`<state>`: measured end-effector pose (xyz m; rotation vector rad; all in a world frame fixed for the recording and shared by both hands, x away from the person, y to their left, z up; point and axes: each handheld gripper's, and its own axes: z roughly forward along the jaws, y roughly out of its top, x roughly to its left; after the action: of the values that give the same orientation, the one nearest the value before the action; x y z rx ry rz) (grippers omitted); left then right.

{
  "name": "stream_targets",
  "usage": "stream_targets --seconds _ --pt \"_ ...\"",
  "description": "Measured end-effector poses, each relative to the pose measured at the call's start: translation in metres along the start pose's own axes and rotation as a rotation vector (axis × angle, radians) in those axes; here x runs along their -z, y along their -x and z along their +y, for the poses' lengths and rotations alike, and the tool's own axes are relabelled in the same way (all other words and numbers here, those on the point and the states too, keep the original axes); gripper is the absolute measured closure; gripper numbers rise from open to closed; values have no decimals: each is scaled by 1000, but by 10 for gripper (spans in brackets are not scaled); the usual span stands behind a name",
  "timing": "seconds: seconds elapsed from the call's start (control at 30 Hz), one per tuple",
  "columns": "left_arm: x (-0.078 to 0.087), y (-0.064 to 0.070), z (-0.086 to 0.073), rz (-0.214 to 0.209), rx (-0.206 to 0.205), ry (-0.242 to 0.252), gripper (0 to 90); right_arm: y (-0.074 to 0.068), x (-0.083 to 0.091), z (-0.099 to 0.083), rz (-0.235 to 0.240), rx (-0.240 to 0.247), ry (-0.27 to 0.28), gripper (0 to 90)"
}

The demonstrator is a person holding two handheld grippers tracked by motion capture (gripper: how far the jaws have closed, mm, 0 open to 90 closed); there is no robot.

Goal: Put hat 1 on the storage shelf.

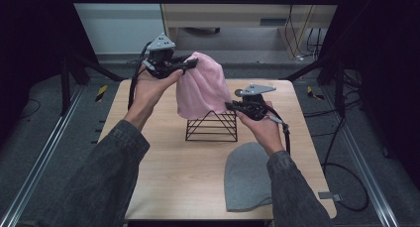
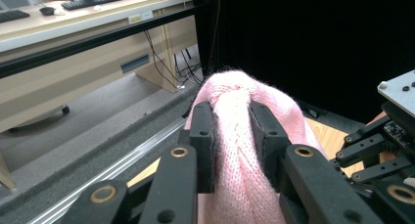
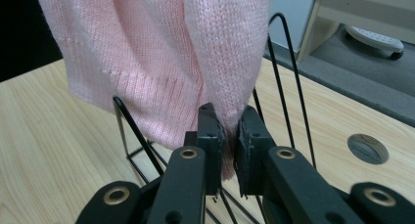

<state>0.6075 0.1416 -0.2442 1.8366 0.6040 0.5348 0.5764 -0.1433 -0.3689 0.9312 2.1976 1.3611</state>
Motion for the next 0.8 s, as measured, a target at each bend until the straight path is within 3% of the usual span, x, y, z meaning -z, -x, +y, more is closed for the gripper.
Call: stream_targets --seconds 0.43,0.8 --pt "-11 14 0 -21 -9 -9 739 1 3 -15 -20 9 -17 826" --pt "-21 21 -8 -34 -21 -47 738 2 3 -30 -37 19 -45 827"
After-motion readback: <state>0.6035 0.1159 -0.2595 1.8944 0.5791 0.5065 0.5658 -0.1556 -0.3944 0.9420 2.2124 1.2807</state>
